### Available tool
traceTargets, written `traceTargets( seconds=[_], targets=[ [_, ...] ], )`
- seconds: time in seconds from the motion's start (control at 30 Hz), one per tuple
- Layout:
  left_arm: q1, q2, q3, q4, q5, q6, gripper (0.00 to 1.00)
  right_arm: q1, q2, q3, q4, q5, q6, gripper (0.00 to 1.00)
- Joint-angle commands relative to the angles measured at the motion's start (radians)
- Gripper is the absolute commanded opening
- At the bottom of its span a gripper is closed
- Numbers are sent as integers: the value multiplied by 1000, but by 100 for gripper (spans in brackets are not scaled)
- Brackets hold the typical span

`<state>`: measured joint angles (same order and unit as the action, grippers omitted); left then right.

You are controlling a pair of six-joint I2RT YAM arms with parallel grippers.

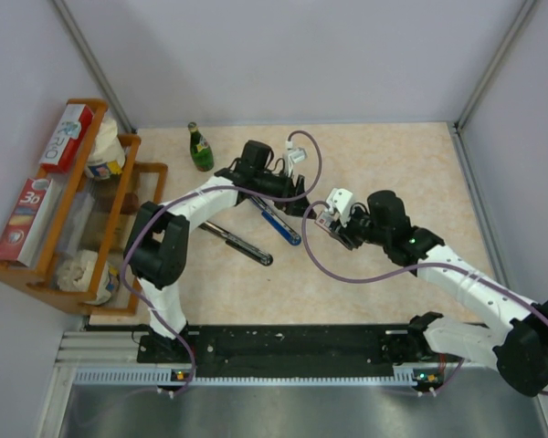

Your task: Load the staples into the stapler

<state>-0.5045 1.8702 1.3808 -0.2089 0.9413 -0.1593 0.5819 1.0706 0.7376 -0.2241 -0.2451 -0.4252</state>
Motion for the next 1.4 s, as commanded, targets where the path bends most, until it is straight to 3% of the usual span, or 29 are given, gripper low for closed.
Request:
traceTargets(
  seconds=[0.0, 1.37],
  targets=[
    [-9, -5, 40, 43, 37, -3, 79, 12, 2, -4, 39, 7, -6, 40],
    [-52, 24, 61, -49, -15, 101, 79, 30, -52, -33, 100, 30, -10, 39]
  ],
)
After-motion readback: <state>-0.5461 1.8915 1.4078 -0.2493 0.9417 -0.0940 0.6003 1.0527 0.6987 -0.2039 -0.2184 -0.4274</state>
